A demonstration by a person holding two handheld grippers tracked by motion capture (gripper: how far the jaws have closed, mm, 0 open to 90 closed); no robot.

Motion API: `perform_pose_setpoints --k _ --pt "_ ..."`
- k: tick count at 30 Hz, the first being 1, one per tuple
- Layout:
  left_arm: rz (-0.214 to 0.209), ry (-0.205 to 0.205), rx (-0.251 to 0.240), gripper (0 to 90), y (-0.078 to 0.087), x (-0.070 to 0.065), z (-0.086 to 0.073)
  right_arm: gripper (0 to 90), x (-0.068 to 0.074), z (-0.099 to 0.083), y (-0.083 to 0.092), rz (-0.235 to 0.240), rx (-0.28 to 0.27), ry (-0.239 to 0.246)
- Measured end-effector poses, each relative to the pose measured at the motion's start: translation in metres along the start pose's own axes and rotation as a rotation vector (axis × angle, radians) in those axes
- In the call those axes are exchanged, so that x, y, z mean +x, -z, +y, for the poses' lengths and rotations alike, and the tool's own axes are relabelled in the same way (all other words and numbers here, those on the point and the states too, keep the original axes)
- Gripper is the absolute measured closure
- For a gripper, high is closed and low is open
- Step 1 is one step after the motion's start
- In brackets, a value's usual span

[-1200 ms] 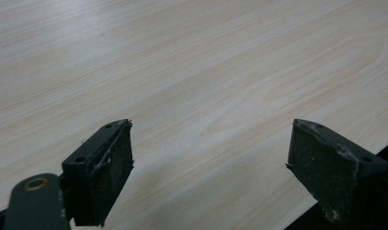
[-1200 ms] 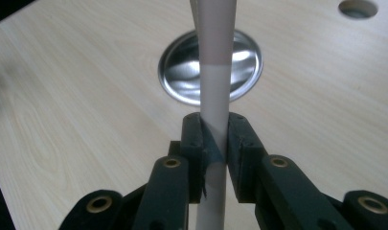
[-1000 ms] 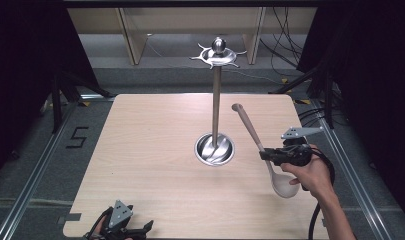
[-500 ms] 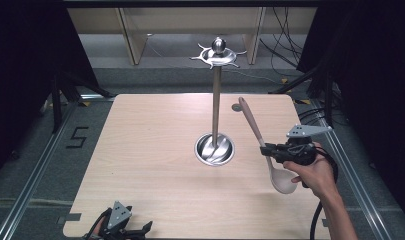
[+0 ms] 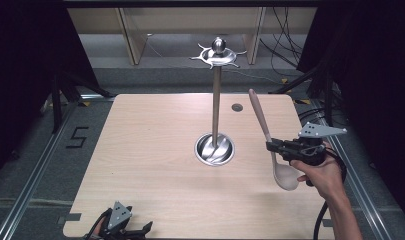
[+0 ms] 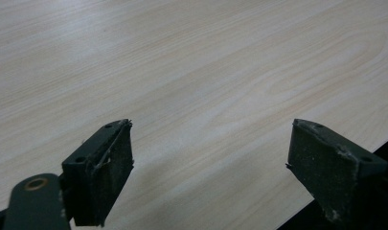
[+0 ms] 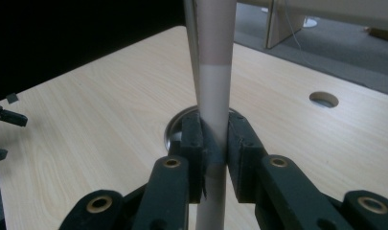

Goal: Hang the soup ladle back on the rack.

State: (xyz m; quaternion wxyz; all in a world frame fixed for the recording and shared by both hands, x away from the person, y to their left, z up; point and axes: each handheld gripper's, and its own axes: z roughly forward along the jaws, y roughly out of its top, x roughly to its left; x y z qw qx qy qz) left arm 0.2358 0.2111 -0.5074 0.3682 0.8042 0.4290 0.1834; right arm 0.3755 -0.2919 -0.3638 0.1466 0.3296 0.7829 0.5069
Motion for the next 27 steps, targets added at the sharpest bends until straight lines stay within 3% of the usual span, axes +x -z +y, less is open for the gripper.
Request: perform_pose_setpoints --k 1,2,4,5,6,7,8,9,10,11,12,15,16,17,18,19,20,21,22,24,27 --pt "0.004 0.027 -0.006 14.9 -0.001 -0.002 0.0 79.0 0.002 0.001 0.002 0.001 0.002 -0.015" --pt "0.003 0.01 -0.008 14.9 -0.001 -0.001 0.0 79.0 0.003 0.002 0.002 -0.011 -0.03 -0.014" --pt "0.004 0.013 -0.007 14.9 -0.001 -0.001 0.0 79.1 0.003 0.006 0.004 0.0 -0.024 -0.01" --pt "0.005 0.014 0.002 14.9 0.0 -0.001 0.0 79.1 0.001 0.007 0.005 -0.001 -0.031 0.031" --pt "0.004 -0.045 0.038 14.9 0.003 0.003 0.001 79.1 0.002 0.009 0.005 0.01 -0.043 0.006" --pt "0.008 -0.047 0.053 14.9 0.004 0.004 0.001 79.0 0.003 0.011 0.007 0.003 -0.037 -0.002" --pt "0.018 -0.032 0.024 14.9 0.002 0.003 0.001 79.0 0.003 0.013 0.006 0.006 -0.056 0.0" --pt "0.023 -0.074 0.017 14.9 0.001 0.006 0.002 79.1 0.003 0.015 0.007 0.0 -0.074 0.003" --pt "0.02 -0.05 0.008 14.9 0.0 0.004 0.001 79.0 0.003 0.017 0.008 0.001 -0.082 0.015" --pt "0.021 -0.068 0.011 14.9 0.001 0.005 0.001 79.0 0.003 0.02 0.009 0.002 -0.082 0.025" --pt "0.02 -0.042 0.008 14.9 0.0 0.003 0.001 79.1 0.005 0.022 0.01 0.007 -0.088 0.008" --pt "0.02 -0.077 0.01 14.9 0.001 0.006 0.002 79.1 0.006 0.028 0.012 0.02 -0.111 0.015" --pt "0.013 -0.011 0.006 14.9 0.001 0.001 0.0 79.1 0.007 0.03 0.014 0.018 -0.113 0.024" --pt "0.014 0.0 0.029 14.9 0.001 0.001 0.0 79.0 0.009 0.033 0.015 0.021 -0.116 0.018" --pt "0.018 0.013 0.011 14.9 0.001 0.0 -0.001 79.1 0.008 0.035 0.015 0.021 -0.132 0.046" --pt "0.021 -0.032 0.012 14.9 0.001 0.002 0.0 79.1 0.01 0.036 0.016 0.029 -0.124 0.021" --pt "0.007 -0.032 0.026 14.9 0.002 0.003 0.0 79.0 0.01 0.038 0.015 0.032 -0.13 0.038" --pt "0.009 -0.075 0.043 14.9 0.003 0.006 0.001 79.0 0.011 0.04 0.015 0.029 -0.134 0.046" --pt "0.021 -0.06 0.025 14.9 0.002 0.005 0.001 79.0 0.012 0.041 0.015 0.02 -0.139 0.047" --pt "0.023 -0.088 0.02 14.9 0.001 0.007 0.002 79.0 0.012 0.045 0.015 0.023 -0.146 0.066" --pt "0.025 -0.073 0.021 14.9 0.001 0.006 0.001 79.1 0.015 0.05 0.013 0.038 -0.156 0.064"
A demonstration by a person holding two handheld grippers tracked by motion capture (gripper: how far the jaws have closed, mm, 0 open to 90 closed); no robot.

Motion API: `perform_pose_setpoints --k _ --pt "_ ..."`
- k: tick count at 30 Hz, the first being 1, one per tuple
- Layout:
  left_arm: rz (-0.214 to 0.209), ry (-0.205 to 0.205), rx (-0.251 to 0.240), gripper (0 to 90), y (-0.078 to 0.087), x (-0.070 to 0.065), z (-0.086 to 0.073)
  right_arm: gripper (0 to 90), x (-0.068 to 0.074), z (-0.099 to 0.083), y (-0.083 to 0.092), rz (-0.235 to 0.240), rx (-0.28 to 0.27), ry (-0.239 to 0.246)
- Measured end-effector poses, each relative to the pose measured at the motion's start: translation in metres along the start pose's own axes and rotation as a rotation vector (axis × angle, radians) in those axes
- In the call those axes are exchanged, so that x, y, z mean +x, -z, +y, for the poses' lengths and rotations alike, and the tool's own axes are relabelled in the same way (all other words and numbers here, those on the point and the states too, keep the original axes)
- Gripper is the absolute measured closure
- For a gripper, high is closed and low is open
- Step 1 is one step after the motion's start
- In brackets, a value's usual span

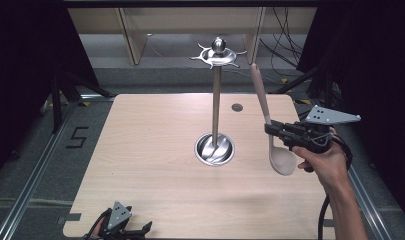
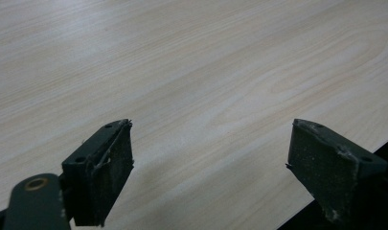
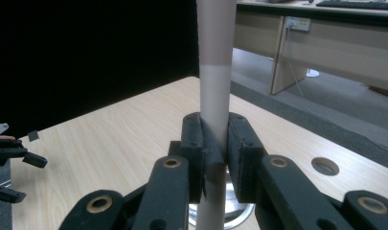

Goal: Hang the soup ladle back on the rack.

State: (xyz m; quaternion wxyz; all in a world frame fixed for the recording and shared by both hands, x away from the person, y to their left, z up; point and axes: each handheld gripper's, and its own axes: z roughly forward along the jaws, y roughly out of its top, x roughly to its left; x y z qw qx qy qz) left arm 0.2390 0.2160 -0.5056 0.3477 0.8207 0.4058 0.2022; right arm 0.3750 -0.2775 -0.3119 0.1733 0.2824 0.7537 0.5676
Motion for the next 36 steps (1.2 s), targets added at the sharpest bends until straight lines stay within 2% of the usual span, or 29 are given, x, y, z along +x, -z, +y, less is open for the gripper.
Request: perform_pose_setpoints --k 4,5,6,7,9,12,17,19,24,26,27,28,30,31,32,33,34,35,36 --pt "0.0 -0.007 -0.001 14.9 0.0 0.0 0.0 79.1 0.002 0.005 -0.005 0.013 0.003 0.013" --pt "-0.008 0.018 -0.009 14.9 0.0 -0.002 0.0 79.0 0.002 0.007 -0.006 0.007 0.004 0.021" --pt "-0.015 0.005 0.02 14.9 0.002 -0.001 0.0 79.1 0.004 0.007 -0.007 0.013 0.006 0.011" --pt "-0.013 0.015 0.023 14.9 0.003 -0.001 0.0 79.0 0.004 0.008 -0.008 0.009 0.008 0.014" --pt "-0.009 0.002 0.014 14.9 0.002 0.0 0.0 79.1 0.004 0.009 -0.011 0.013 0.004 0.029" --pt "-0.014 0.02 0.014 14.9 0.002 -0.002 -0.001 79.1 0.004 0.01 -0.013 0.01 0.018 0.018" --pt "-0.014 0.006 0.015 14.9 0.002 -0.001 0.0 79.0 0.004 0.011 -0.015 0.011 0.02 0.022" --pt "-0.015 0.007 0.02 14.9 0.002 -0.001 0.0 79.1 0.004 0.011 -0.016 0.015 0.021 0.014" --pt "-0.015 0.01 0.02 14.9 0.002 -0.001 0.0 79.0 0.003 0.011 -0.019 0.02 0.024 0.03" --pt "-0.015 0.006 0.019 14.9 0.002 -0.001 0.0 79.0 0.003 0.011 -0.019 0.011 0.027 0.022" --pt "-0.015 0.007 0.018 14.9 0.002 -0.001 0.0 79.0 0.003 0.01 -0.02 0.023 0.029 0.015" --pt "-0.015 0.017 0.016 14.9 0.002 -0.002 -0.001 79.0 0.003 0.01 -0.02 0.02 0.031 0.02" --pt "-0.015 0.002 0.015 14.9 0.002 0.0 0.0 79.0 0.003 0.01 -0.02 0.021 0.029 0.021" --pt "-0.012 0.003 0.019 14.9 0.002 0.0 0.0 79.0 0.002 0.011 -0.02 0.016 0.031 0.036" --pt "-0.005 0.034 -0.005 14.9 0.0 -0.003 -0.001 79.0 0.003 0.011 -0.021 0.018 0.033 0.026" --pt "-0.011 -0.006 0.011 14.9 0.001 0.0 0.0 79.0 0.002 0.011 -0.021 0.014 0.03 0.041" --pt "-0.011 0.006 0.018 14.9 0.002 -0.001 0.0 79.0 0.003 0.011 -0.022 0.02 0.035 0.025" --pt "-0.007 0.068 0.013 14.9 0.001 -0.005 -0.001 79.0 0.003 0.011 -0.022 0.013 0.045 0.027" --pt "-0.012 0.069 0.008 14.9 0.001 -0.005 -0.001 79.0 0.002 0.012 -0.023 0.013 0.045 0.035"
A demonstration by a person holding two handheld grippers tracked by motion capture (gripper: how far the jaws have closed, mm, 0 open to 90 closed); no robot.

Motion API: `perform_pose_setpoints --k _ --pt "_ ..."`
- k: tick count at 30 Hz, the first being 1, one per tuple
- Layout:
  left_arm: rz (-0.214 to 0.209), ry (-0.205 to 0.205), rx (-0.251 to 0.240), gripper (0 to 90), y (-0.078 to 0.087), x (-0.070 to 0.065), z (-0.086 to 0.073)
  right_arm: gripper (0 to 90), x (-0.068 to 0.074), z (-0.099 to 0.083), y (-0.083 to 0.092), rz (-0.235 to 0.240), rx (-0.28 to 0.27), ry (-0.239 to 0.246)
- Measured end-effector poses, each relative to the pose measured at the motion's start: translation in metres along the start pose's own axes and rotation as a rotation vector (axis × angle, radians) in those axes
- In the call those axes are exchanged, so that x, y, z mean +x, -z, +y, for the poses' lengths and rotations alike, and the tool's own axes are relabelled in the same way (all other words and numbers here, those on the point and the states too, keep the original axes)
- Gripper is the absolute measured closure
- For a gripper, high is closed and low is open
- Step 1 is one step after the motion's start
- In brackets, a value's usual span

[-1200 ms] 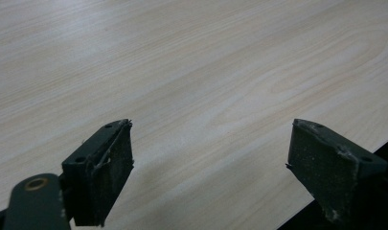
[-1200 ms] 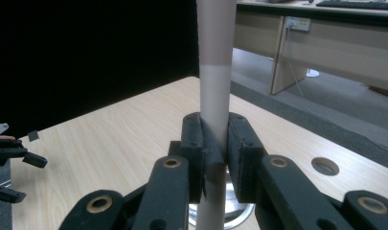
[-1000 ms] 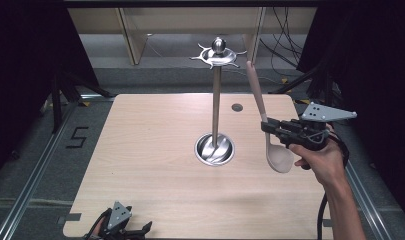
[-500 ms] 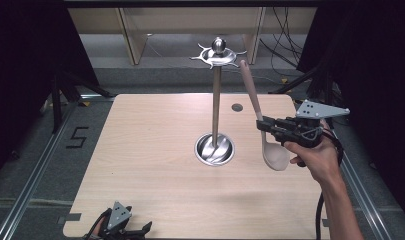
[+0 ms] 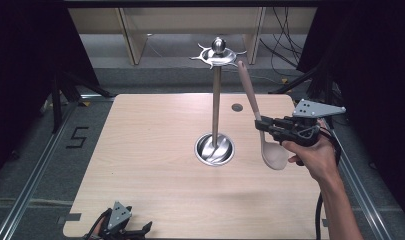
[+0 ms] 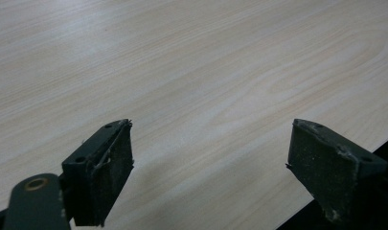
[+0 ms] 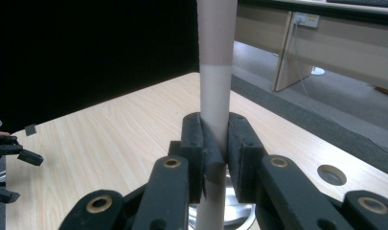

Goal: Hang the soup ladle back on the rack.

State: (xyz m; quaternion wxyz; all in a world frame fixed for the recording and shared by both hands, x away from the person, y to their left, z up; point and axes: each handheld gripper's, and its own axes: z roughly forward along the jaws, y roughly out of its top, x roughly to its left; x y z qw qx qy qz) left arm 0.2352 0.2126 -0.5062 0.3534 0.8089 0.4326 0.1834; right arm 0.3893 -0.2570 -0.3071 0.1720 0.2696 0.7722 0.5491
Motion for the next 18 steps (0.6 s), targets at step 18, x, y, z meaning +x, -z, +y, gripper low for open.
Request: perform_pose_setpoints --k 18 --pt "-0.01 -0.022 -0.02 14.9 -0.001 0.001 0.0 78.9 -0.003 -0.003 -0.021 -0.008 0.018 0.019"
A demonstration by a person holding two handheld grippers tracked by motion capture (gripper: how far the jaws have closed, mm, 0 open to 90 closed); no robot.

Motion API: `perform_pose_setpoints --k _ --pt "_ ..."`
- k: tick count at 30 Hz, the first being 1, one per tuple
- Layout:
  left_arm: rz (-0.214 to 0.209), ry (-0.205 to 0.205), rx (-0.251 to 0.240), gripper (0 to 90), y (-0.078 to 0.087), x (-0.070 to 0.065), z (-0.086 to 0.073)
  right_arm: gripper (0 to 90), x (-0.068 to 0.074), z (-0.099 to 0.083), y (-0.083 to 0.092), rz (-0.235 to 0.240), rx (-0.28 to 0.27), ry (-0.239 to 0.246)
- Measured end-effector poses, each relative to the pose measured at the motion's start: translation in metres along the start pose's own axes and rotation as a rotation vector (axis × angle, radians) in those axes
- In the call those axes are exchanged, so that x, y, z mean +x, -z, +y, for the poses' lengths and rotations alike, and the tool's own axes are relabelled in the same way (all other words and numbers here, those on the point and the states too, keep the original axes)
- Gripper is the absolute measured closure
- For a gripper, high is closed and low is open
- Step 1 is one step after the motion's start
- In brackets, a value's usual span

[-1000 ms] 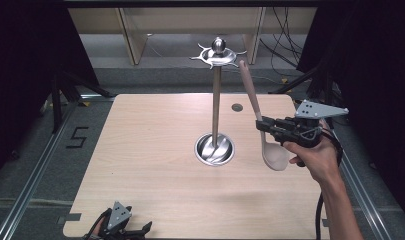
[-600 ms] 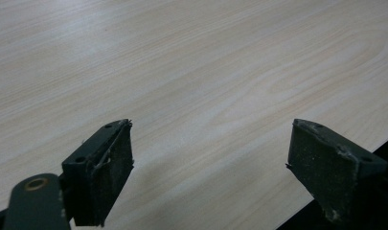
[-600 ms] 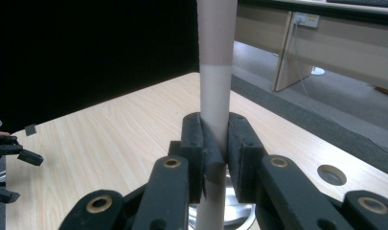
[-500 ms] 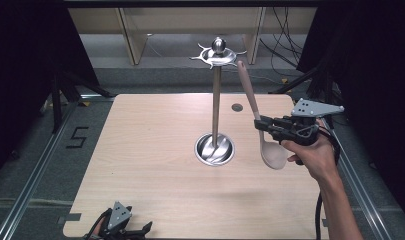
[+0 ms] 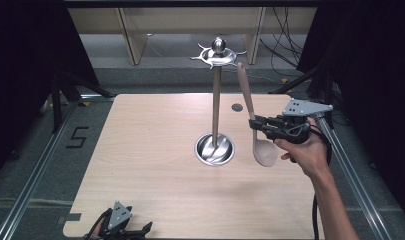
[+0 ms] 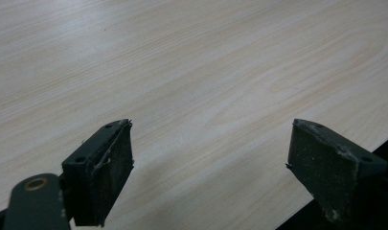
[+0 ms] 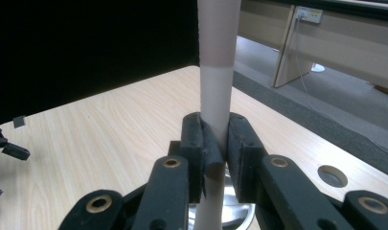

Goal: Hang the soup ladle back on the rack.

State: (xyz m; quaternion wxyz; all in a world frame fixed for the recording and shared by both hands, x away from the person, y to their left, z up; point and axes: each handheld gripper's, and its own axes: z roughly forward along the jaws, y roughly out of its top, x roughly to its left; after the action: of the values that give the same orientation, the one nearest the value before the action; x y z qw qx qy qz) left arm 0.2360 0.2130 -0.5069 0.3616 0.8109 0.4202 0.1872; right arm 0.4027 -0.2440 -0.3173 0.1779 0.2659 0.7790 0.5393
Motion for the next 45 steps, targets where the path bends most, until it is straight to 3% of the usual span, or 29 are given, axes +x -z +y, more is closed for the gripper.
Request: perform_pose_setpoints --k 1,2,3,6,7,8,9,10,11,12,13,14,15,17,20,21,22,24,30,32,33,35,36,37,41,42,43,44,45 --pt "0.007 0.008 0.011 14.9 0.001 0.0 0.0 78.9 0.0 -0.001 -0.002 -0.007 -0.015 0.003" --pt "0.007 -0.024 0.039 14.9 0.002 0.002 0.001 78.8 -0.001 -0.001 -0.003 0.002 0.0 0.012" --pt "0.012 -0.01 0.035 14.9 0.002 0.001 0.0 78.8 -0.001 -0.001 -0.004 0.003 -0.008 0.012" --pt "0.017 -0.092 0.011 14.9 0.0 0.007 0.002 78.8 -0.001 -0.004 -0.007 0.01 -0.02 0.001" --pt "0.01 -0.01 0.029 14.9 0.001 0.001 0.0 78.8 -0.001 -0.004 -0.008 0.006 -0.017 -0.001" --pt "0.029 0.013 0.005 14.9 0.0 -0.001 0.0 78.8 -0.001 -0.005 -0.01 0.001 -0.044 0.008" --pt "0.008 0.021 0.003 14.9 0.0 -0.002 0.0 78.8 -0.001 -0.005 -0.009 0.01 -0.018 -0.004" --pt "0.008 0.009 -0.005 14.9 0.0 -0.001 0.0 78.8 -0.001 -0.006 -0.011 0.011 -0.032 0.002" --pt "0.005 -0.044 -0.001 14.9 0.0 0.003 0.001 78.7 0.0 -0.006 -0.014 0.006 -0.044 -0.007" --pt "-0.001 -0.07 0.014 14.9 0.001 0.004 0.001 78.7 -0.002 -0.006 -0.015 0.013 -0.045 0.014" --pt "0.004 -0.039 0.033 14.9 0.003 0.002 0.001 78.6 -0.002 -0.007 -0.016 0.016 -0.044 0.009" --pt "0.013 -0.002 0.009 14.9 0.002 -0.001 0.0 78.6 -0.002 -0.007 -0.018 0.019 -0.047 0.002" --pt "0.009 0.006 -0.009 14.9 0.001 -0.001 0.0 78.4 -0.001 -0.008 -0.019 0.009 -0.058 -0.005" --pt "0.005 0.027 -0.008 14.9 0.001 -0.002 -0.001 78.2 -0.002 -0.009 -0.021 0.033 -0.057 -0.002" --pt "0.017 -0.016 0.005 14.9 0.001 0.0 0.001 77.9 0.0 -0.009 -0.025 0.032 -0.068 0.0" --pt "0.003 -0.059 0.027 14.9 0.003 0.003 0.001 77.9 0.002 -0.009 -0.026 0.024 -0.067 -0.012" --pt "0.002 -0.047 0.018 14.9 0.003 0.002 0.001 77.7 0.0 -0.009 -0.028 0.016 -0.083 0.008" --pt "0.002 -0.048 0.019 14.9 0.003 0.002 0.001 76.2 -0.001 -0.01 -0.029 0.036 -0.07 -0.023" --pt "0.002 -0.042 0.017 14.9 0.002 0.002 0.001 75.5 -0.001 -0.008 -0.027 0.022 -0.093 -0.022" --pt "0.005 -0.062 0.038 14.9 0.003 0.003 0.002 75.1 -0.001 -0.007 -0.026 0.02 -0.088 -0.013" --pt "0.011 -0.037 0.022 14.9 0.002 0.001 0.001 74.6 -0.001 -0.007 -0.026 0.021 -0.094 -0.016" --pt "0.008 -0.063 0.005 14.9 0.002 0.003 0.001 74.4 0.001 -0.007 -0.022 0.023 -0.1 -0.028" --pt "0.0 -0.053 0.014 14.9 0.002 0.003 0.001 74.4 -0.001 -0.006 -0.02 0.02 -0.108 -0.009" --pt "0.003 -0.036 0.024 14.9 0.003 0.002 0.0 74.1 0.0 -0.007 -0.017 0.022 -0.112 -0.024" --pt "0.006 -0.06 0.028 14.9 0.003 0.002 0.001 73.4 0.0 -0.007 -0.006 0.005 -0.113 -0.024" --pt "0.002 -0.052 0.023 14.9 0.003 0.002 0.001 73.3 -0.001 -0.007 -0.004 0.007 -0.115 -0.01" --pt "0.01 0.001 0.003 14.9 0.001 -0.002 0.0 73.2 -0.001 -0.007 0.0 -0.001 -0.108 -0.006" --pt "0.022 -0.048 0.021 14.9 0.001 0.001 0.001 73.2 0.0 -0.007 0.002 0.003 -0.107 -0.011" --pt "0.004 -0.096 0.022 14.9 0.002 0.004 0.002 73.0 0.001 -0.006 0.005 -0.004 -0.105 -0.006"
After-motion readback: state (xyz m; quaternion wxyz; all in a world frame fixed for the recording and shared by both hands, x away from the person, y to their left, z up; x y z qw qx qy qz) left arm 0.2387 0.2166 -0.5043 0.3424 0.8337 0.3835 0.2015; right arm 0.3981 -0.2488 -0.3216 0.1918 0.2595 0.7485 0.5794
